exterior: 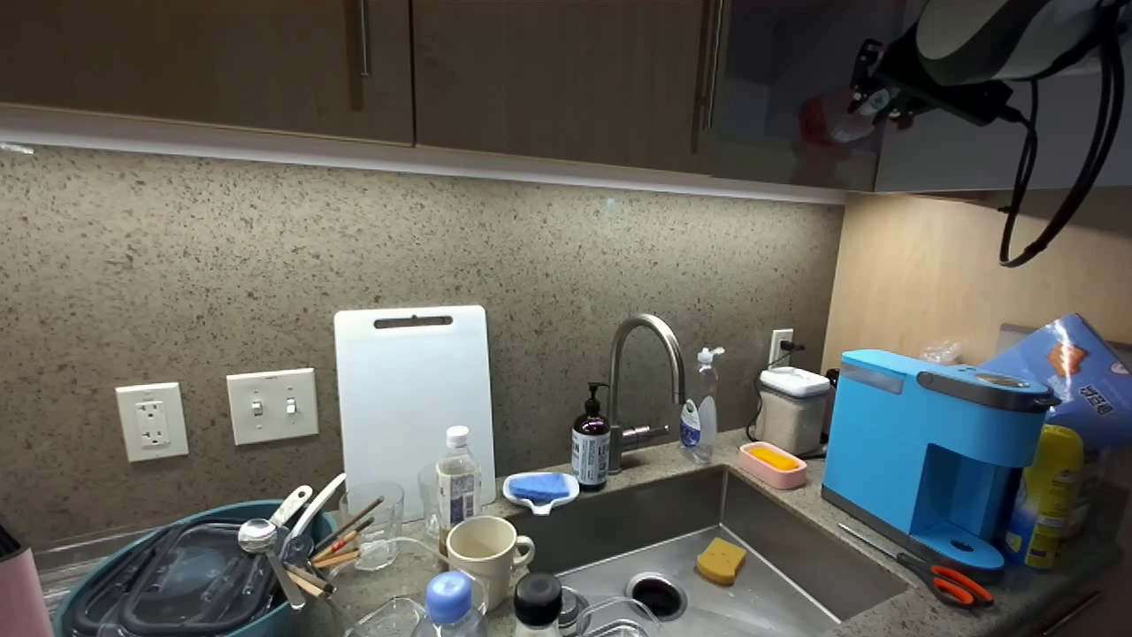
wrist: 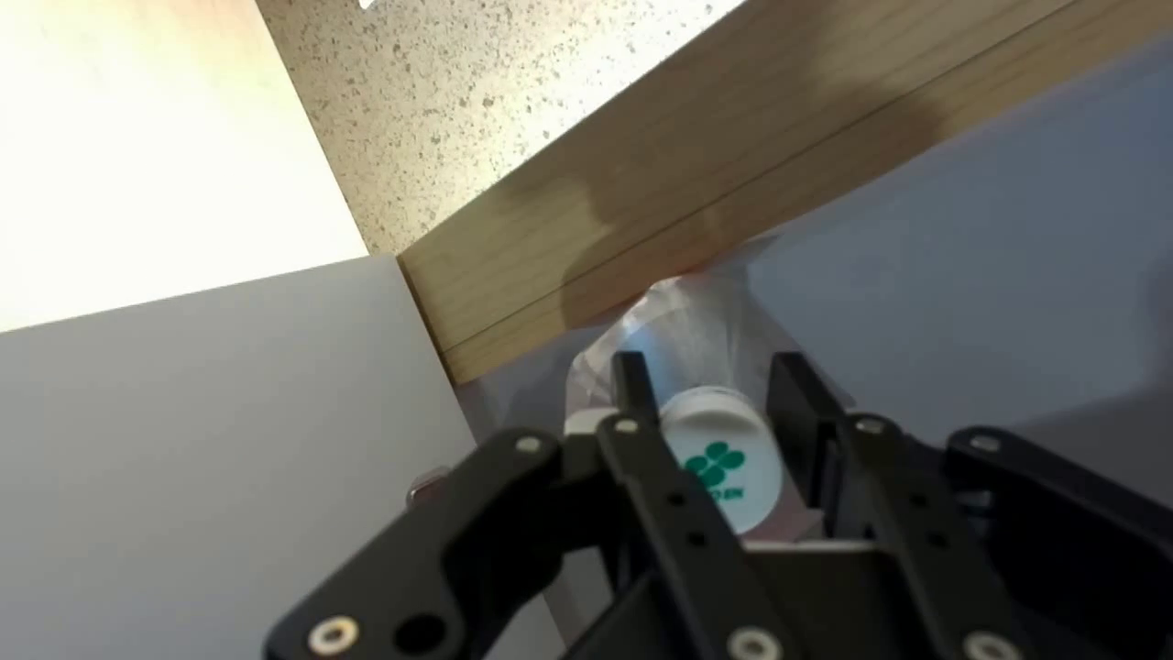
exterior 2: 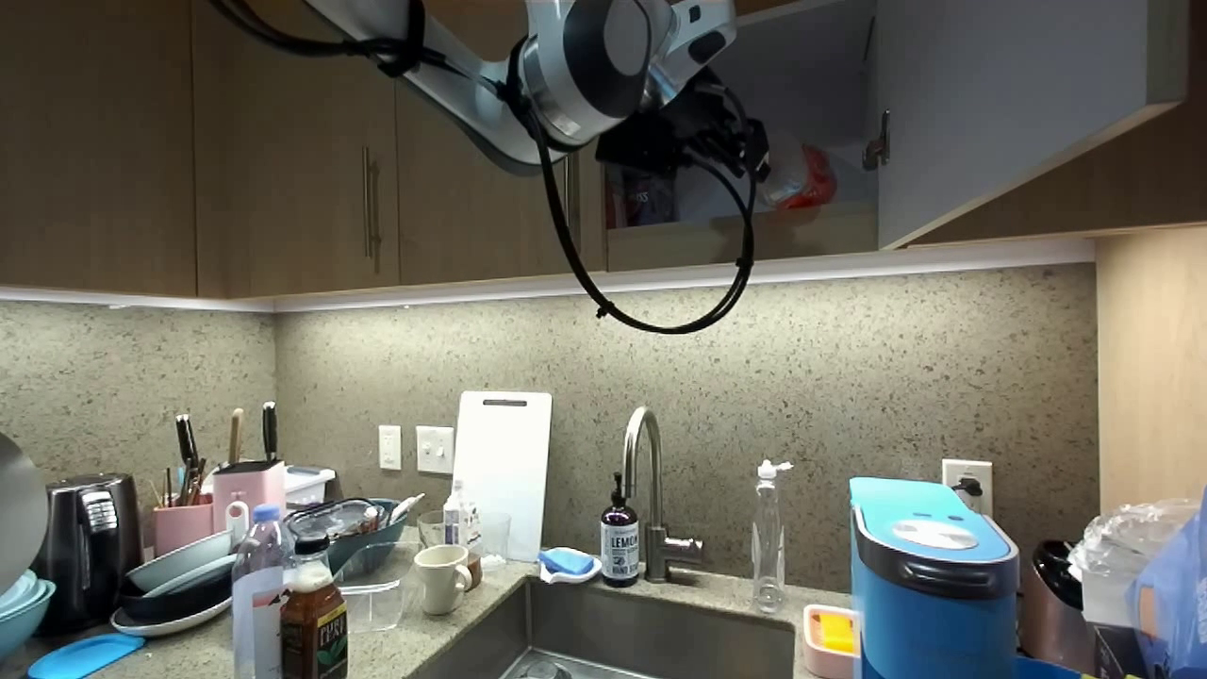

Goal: Put the bottle with an orange label on the bottom shelf of the open cabinet

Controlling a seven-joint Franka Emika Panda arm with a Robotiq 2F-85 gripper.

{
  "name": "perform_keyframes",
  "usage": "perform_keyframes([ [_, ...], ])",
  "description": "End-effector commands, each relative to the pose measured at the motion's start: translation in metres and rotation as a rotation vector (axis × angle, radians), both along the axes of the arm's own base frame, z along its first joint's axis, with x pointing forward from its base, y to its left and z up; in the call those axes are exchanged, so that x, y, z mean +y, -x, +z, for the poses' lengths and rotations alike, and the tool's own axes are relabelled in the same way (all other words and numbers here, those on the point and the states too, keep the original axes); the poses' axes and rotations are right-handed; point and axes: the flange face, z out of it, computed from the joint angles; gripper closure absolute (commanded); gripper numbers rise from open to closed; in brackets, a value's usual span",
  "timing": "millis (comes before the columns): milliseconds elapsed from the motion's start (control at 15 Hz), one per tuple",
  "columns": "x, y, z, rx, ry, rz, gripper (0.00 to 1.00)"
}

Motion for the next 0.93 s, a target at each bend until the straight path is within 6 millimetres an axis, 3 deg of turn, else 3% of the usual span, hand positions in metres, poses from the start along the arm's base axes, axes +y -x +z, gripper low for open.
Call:
perform_keyframes([
  [0,-0.012,0.008,0.001,-0.005,0.016,0.040,0.88],
  [200,-0.027,0.013,0.017,-0.081,0.036,0.015,0.88],
  [467,-0.045,0.004,0.030,-0.121,0.031,-0.007,0.88],
  [867,-0.055,-0.005,0.004,-0.012,0.056,-0.015,0.88],
])
